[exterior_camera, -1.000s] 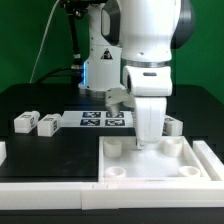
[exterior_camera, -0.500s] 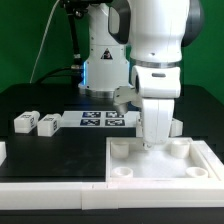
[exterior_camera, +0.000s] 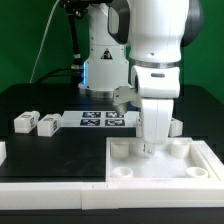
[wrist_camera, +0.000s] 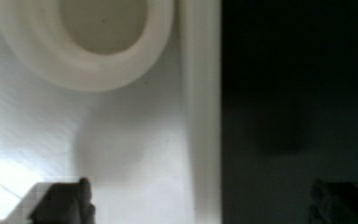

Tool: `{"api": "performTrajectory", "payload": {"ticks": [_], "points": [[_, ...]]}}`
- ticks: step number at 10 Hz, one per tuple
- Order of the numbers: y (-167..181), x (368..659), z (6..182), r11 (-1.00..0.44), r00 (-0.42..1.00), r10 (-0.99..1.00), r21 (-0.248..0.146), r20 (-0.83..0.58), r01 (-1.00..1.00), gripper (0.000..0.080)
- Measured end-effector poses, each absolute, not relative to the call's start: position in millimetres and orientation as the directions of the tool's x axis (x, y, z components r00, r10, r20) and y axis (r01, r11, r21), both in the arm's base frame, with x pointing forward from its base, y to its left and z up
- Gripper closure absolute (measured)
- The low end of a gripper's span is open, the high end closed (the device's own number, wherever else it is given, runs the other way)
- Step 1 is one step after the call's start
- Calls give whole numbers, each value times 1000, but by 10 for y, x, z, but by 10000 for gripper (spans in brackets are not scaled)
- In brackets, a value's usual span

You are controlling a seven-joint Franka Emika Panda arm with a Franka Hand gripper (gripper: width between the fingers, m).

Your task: Assemble one leg

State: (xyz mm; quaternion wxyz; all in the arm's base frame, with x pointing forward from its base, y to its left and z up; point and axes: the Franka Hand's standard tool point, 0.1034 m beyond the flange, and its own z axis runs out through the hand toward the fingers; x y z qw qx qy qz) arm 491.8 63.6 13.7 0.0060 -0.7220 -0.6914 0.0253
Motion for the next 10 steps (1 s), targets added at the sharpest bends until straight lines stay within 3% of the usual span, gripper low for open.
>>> {"api": "performTrajectory", "payload": {"ticks": [1,4,8,10], "points": [[635,4918,136,-44,43,999,-44,-28,998,158],[633,4921,142,-47,45,999,-43,-28,998,151],[723,4746,536,-174,174,984,0,-34,985,151],[741,4714,575,-207,207,978,5,-33,978,151]]}}
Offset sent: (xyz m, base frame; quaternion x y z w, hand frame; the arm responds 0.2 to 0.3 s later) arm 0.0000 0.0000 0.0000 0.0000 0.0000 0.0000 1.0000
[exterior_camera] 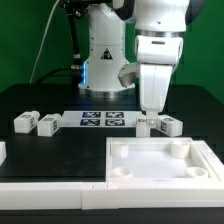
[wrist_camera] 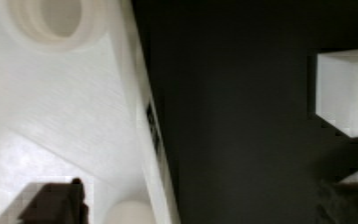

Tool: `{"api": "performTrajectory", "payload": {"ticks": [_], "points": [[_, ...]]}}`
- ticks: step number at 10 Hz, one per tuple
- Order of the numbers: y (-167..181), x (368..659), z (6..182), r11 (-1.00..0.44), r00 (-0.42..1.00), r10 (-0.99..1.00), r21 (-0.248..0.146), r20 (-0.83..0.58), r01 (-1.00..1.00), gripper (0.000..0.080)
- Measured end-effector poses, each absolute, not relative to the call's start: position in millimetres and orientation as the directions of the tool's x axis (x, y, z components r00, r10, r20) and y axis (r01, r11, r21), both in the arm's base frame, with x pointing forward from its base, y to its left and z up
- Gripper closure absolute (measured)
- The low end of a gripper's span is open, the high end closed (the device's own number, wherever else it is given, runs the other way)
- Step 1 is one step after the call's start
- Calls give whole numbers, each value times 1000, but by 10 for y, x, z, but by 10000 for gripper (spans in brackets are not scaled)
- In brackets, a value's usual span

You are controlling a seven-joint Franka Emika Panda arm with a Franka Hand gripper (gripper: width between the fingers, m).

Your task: Assemble one leg

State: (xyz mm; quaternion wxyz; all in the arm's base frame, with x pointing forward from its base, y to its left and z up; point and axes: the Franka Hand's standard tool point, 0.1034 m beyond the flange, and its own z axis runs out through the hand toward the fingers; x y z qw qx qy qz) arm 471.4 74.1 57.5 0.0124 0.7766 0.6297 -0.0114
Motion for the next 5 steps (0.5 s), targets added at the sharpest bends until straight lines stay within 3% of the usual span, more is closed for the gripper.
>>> {"api": "performTrajectory", "payload": {"ticks": [2,5], "points": [[742,4714,565,-268,268,963,5,-33,963,151],[763,4695,557,-537,537,843,10,-30,844,151]]}}
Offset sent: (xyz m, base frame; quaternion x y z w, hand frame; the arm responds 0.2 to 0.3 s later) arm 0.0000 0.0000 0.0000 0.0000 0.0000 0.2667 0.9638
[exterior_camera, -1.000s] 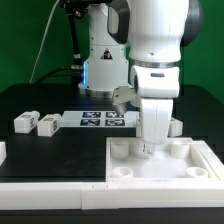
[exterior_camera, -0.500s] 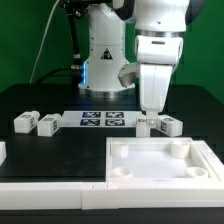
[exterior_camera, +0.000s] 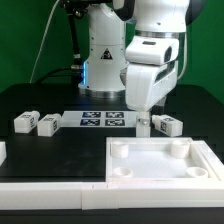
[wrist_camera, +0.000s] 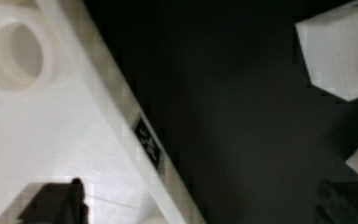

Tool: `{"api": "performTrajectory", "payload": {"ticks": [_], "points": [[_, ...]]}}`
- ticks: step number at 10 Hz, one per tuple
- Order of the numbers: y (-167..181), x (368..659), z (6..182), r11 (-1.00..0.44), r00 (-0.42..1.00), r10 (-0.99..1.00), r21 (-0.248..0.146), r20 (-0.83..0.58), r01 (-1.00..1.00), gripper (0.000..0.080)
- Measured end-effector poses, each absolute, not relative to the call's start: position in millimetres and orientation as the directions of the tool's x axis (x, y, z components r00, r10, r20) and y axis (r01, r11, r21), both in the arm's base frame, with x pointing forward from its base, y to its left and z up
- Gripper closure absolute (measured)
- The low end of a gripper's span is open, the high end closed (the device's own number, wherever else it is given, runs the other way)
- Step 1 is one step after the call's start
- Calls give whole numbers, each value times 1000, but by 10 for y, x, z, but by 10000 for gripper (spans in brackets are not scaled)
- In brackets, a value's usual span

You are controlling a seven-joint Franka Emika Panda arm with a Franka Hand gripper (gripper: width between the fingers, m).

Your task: Assemble one leg

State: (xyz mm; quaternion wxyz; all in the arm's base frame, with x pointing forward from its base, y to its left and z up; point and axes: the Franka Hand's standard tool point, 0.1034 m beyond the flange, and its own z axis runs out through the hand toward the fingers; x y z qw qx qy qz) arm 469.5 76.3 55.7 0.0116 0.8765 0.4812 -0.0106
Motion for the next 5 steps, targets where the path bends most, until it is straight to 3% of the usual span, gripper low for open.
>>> {"api": "performTrajectory", "payload": {"ticks": [2,5], "points": [[966,4514,493,-791,790,611,6,-41,612,151],[1237,4397,469,-827,826,562,6,-46,563,151]]}}
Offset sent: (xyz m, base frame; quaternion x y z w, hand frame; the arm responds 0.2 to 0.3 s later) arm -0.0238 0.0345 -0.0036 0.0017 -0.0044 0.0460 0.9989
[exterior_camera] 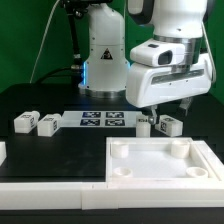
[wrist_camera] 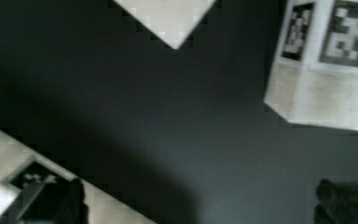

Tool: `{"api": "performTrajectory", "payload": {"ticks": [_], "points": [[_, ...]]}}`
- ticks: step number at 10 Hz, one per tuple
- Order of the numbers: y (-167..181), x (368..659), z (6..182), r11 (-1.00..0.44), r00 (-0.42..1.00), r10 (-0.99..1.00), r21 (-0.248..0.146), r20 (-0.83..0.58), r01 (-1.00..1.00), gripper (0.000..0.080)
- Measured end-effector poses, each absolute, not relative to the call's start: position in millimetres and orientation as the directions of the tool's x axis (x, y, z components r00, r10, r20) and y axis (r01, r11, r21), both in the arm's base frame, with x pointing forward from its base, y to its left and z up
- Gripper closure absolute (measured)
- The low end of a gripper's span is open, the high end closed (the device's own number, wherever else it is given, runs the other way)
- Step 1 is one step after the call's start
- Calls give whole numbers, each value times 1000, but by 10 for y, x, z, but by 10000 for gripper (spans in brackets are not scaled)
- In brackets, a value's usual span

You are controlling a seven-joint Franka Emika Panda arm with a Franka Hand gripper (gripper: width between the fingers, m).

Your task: Assemble one leg

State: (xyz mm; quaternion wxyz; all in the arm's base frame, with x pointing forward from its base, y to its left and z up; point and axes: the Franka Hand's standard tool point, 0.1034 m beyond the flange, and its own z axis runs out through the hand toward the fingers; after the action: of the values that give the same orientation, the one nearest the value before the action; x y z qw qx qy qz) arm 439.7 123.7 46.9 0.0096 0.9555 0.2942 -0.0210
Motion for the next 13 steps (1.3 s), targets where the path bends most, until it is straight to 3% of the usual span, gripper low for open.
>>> {"api": "performTrajectory", "payload": {"ticks": [4,6,7,9,13], "points": [[1295,4342,463,-817,813,574,-4,-101,576,151],[1305,4247,483,-825,782,543,-23,-307,564,151],[1334,4217,461,-846,777,492,-4,-393,533,151],[1331,3995,356,-850,723,437,17,-535,527,151],[1321,3722,139,-844,522,323,10,-790,537,151]]}}
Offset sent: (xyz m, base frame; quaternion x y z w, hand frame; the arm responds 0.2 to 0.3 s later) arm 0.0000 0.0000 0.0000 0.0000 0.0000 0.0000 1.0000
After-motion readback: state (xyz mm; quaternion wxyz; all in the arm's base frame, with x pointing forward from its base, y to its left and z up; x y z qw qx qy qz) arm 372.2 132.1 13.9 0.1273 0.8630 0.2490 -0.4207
